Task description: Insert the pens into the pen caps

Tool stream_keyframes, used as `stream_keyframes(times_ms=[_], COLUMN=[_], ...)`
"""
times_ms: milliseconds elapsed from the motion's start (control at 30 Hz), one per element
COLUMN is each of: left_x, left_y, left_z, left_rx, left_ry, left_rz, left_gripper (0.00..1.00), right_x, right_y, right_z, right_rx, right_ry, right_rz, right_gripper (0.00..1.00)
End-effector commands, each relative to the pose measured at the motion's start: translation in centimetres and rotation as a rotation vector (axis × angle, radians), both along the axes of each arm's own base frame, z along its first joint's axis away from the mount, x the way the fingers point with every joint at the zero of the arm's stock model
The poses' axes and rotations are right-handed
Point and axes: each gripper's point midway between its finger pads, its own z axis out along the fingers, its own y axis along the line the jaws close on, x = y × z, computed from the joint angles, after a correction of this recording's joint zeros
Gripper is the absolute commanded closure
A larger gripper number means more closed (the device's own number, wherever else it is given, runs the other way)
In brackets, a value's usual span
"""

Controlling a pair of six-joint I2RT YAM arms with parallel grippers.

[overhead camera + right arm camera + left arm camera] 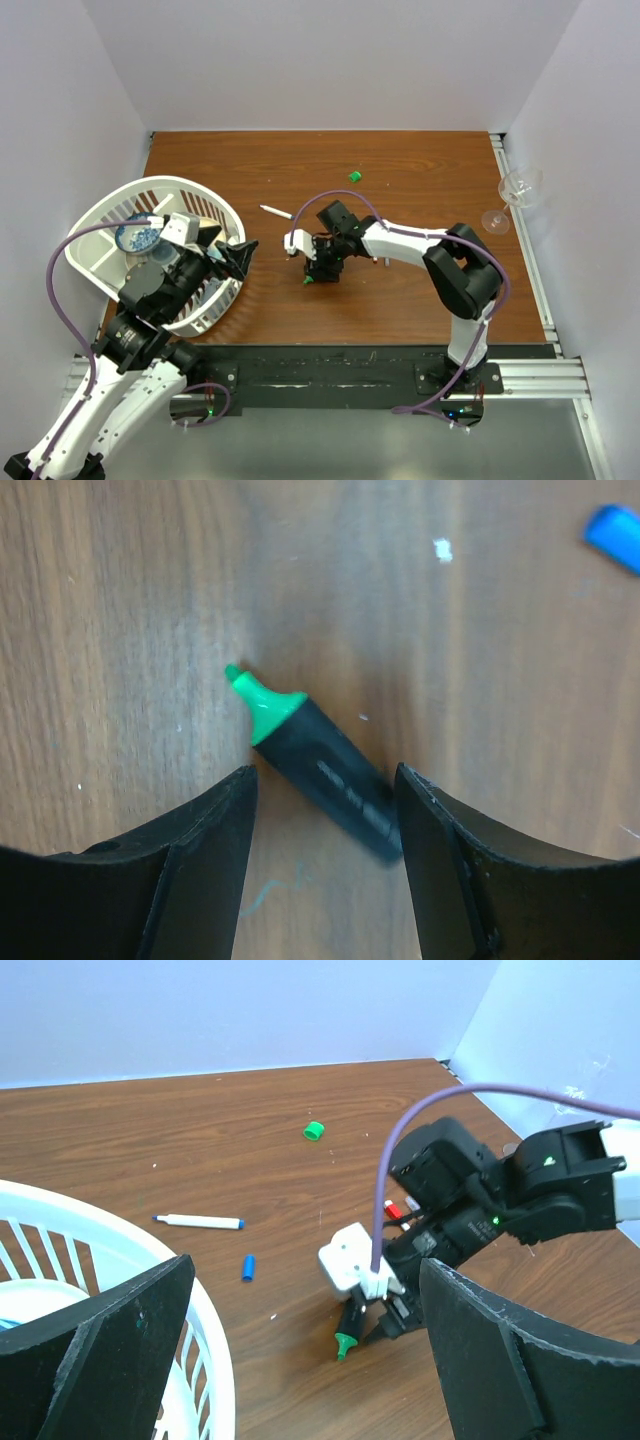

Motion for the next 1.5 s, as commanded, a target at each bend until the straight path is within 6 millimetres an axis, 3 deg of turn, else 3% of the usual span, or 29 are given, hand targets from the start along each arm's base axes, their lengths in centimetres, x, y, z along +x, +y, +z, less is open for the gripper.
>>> stream_keyframes(times_ms=[0, 167, 400, 633, 900, 1100, 1233, 1467], left_x=[0.3, 0.3, 0.2, 0.1, 0.5, 0.7, 1.3, 2.0], left_y=[0.4, 0.7, 0.9, 0.9, -0.7, -1.7, -2.1, -5.0], left_z=[0.9, 1.0, 1.3, 1.5, 0.4, 0.6, -0.2, -1.3], left_rx=[-0.008, -0.01, -0.017, -0.023, -0.026, -0.033, -0.025, -0.078], left_ry=[-0.042, -0.047, -0.058, -0.061, 0.04, 0.071, 0.103, 0.174], left_rz=[0.025, 0.037, 0.048, 0.044, -0.013, -0.049, -0.047, -0.152], left_gripper=[0.0, 0.0, 0.0, 0.0, 0.02, 0.05, 0.07, 0.11], right_x=[0.2, 0.4, 0.7, 1.6, 1.4, 1.3, 1.8, 3.0], right_y=[1.1, 1.0, 0.2, 0.7, 0.6, -0.9, -1.5, -2.2], right_z=[0.6, -0.4, -1.2, -0.8, 2.3, 2.9, 4.7, 10.8], right_rx=[-0.013, -0.065, -0.109, -0.074, 0.098, 0.106, 0.17, 0.335], right_ry=[-0.063, -0.071, -0.033, 0.044, 0.075, 0.096, 0.113, 0.148], right_rz=[0.059, 0.04, -0.084, -0.339, -0.586, -0.74, -0.862, -1.133], right_gripper=[0.4, 0.45, 0.78, 0.96, 1.0, 1.0, 1.0, 1.0])
